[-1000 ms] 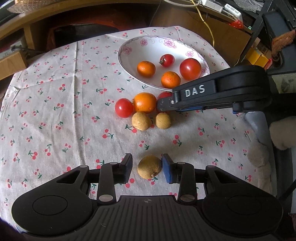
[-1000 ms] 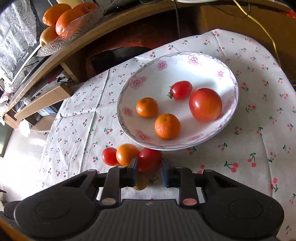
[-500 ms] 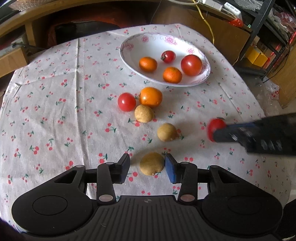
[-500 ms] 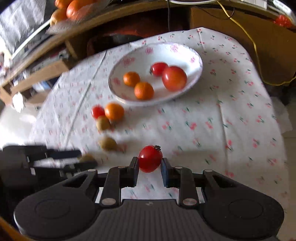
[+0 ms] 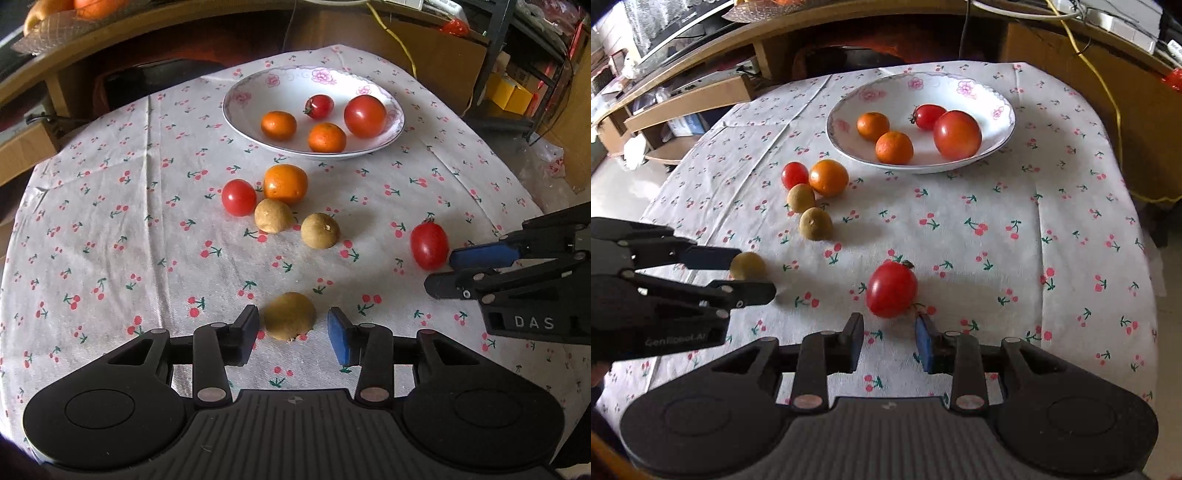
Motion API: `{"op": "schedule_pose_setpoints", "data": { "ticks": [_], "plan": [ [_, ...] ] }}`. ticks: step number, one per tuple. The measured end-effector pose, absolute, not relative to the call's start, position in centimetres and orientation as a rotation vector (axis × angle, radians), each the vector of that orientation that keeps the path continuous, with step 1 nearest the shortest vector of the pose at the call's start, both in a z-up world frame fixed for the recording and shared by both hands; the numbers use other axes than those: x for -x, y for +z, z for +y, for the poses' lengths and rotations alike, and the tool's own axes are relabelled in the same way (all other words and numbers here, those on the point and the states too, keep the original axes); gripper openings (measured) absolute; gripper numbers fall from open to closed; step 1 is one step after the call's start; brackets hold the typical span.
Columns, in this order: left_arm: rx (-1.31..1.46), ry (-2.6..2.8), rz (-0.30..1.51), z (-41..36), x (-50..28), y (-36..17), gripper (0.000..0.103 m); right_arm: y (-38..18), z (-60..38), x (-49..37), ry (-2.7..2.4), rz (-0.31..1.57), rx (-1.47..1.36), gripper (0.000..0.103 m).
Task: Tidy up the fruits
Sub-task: 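Grasp the red tomato with the right tool while the left tool holds the pear, then carry the pear and red tomato over the white bowl with both tools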
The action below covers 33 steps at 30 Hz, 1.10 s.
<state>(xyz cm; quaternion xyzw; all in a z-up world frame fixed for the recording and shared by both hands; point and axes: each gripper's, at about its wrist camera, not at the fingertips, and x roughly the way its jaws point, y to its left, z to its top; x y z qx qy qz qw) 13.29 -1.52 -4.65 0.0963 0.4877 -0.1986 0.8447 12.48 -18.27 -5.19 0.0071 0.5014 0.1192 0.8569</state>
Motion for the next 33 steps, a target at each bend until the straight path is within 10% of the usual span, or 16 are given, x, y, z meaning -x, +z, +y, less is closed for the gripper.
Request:
{"op": "schedule_pose_setpoints", "data": {
  "ticks": [24, 33],
  "plan": [
    [-0.250, -0.436, 1.011, -1.4, -13.5, -5.1, 0.059, -5.4, -17.6, -14.6, 0.200, 1.039, -0.040, 0.043],
    [-0.229, -0.437, 1.030, -1.5, -13.2, -4.9, 0.038, -5.3, -17.0, -14.0, 0.208, 1.037, 0.018, 0.031]
  ]
}}
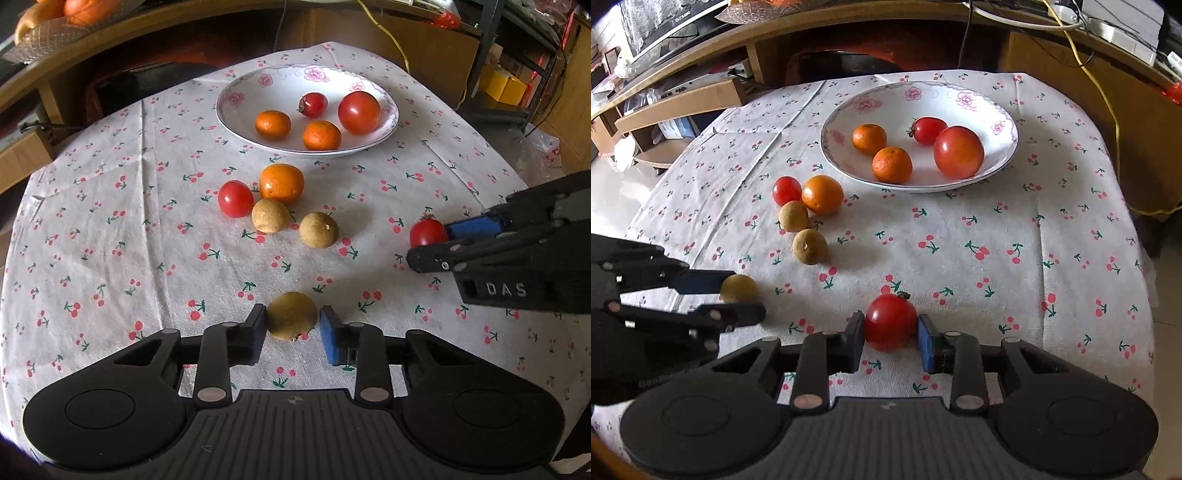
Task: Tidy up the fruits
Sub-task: 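Carry the pear and red tomato over the white bowl with both tools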
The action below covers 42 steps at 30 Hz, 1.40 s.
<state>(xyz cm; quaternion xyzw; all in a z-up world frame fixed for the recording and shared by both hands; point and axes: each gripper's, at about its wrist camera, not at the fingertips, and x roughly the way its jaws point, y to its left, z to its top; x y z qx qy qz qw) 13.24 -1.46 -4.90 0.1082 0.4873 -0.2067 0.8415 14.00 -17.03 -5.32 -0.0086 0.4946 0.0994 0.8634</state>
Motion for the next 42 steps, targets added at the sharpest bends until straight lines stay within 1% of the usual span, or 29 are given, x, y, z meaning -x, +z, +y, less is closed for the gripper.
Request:
{"op": "schedule_pose_setpoints", "data": {
  "ticks": [6, 19, 32, 42],
  "plan": [
    [-0.200, -0.428, 1.056, -1.8, -13.7, -4.6, 0.037, -4.7, -16.4, -13.6, 0.231, 1.030, 0.010, 0.031],
    [-0.178, -0.400, 1.013, -3.4, -15.5, -1.9, 0.037, -2.4, -17.2, -14.5, 0.219, 0.982, -0.067, 0.031],
    [-0.182, -0.382, 0.961, -5.0, -19.4, 0.0, 0.036, 0.7, -18.7, -18.0, 0.142, 0.893, -0.110, 0.031],
    [-0.197, -0.365, 0.971, -6.3, -23.9, -0.9, 0.035, -0.1, -20.2, -22.3, 0.100, 0.912, -0.162, 0.031]
  ]
}}
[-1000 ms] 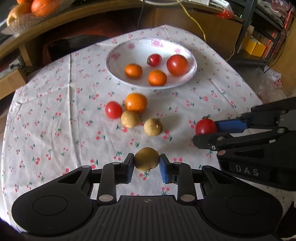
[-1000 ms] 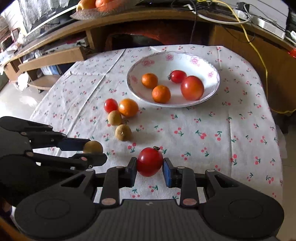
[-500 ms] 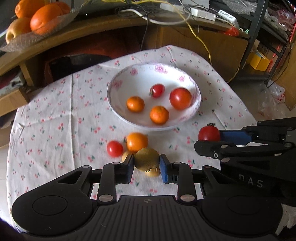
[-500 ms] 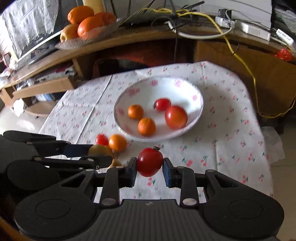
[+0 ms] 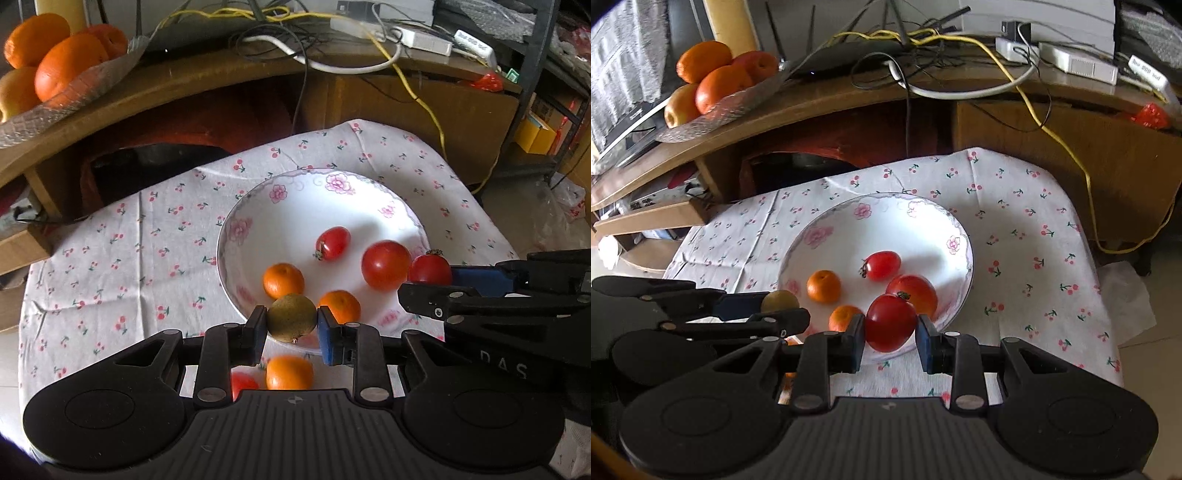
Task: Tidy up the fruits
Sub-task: 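Carry the pear and red tomato over the white bowl with both tools, then open both tools to drop the pear and tomato into the bowl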
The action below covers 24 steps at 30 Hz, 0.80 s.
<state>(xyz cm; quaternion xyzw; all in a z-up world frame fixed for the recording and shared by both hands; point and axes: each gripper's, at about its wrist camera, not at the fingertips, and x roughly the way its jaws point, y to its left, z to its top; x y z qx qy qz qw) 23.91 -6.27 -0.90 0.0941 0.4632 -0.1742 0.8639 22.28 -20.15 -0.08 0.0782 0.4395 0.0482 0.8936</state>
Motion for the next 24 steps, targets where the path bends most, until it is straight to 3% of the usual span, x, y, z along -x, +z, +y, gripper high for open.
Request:
{"op": "schedule_pose_setpoints", "data": {
  "ticks": [17, 24],
  "plan": [
    [-0.198, -0.336, 1.007, -6.7, -25.8, -2.6, 0.037, -2.1, -20.9, -24.8, 0.094, 0.967, -0.181, 0.032],
    [-0.188, -0.323, 0.995, -6.5, -25.8, -2.3, 0.047, -2.0, -21.0, -24.9, 0.082, 0.957, -0.186, 0.032]
  ]
}}
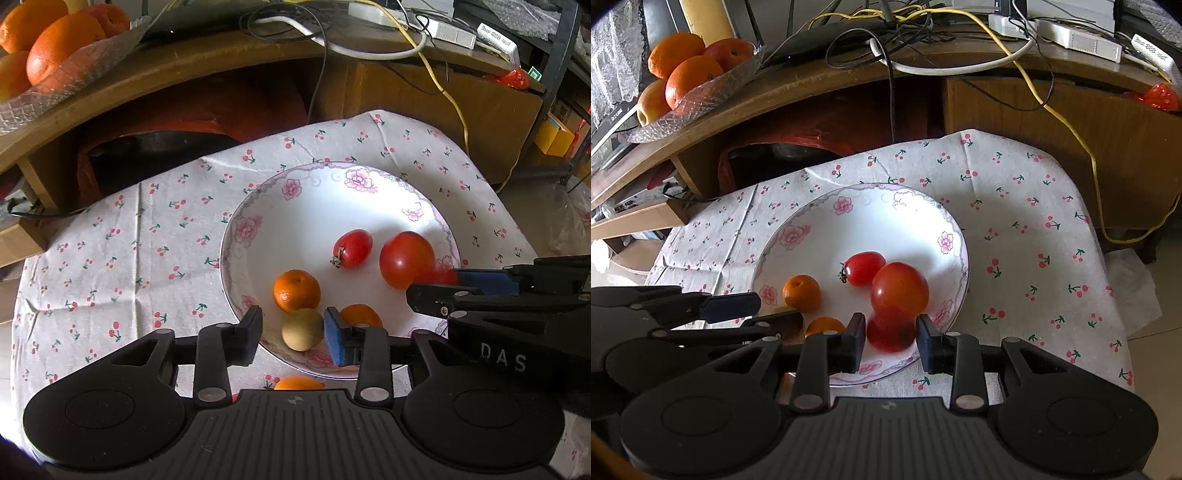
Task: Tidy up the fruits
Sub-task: 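Open both tools to drop the pear and tomato into the bowl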
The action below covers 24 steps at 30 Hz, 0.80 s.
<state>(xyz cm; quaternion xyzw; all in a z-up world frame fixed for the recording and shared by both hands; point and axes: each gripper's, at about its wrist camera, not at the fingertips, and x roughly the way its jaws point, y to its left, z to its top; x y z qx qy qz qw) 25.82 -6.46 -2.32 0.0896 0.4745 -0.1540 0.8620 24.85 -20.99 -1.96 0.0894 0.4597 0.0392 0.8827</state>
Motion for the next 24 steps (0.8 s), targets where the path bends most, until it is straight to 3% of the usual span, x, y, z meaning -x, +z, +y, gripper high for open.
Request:
{"op": "schedule_pose_setpoints", "data": {
  "ticks": [10, 24],
  "plan": [
    [-0.187, -0.314, 0.964, -6.3, -25.5, -1.5, 0.057, -1.3, -21.3, -24.7, 0.074, 0.930, -0.205, 0.032],
    [-0.216, -0.296, 0.942, -5.5, -24.0, -0.7, 0.061, -0.4, -20.3, -23.3, 0.076, 0.914, -0.167, 0.033]
  ]
}}
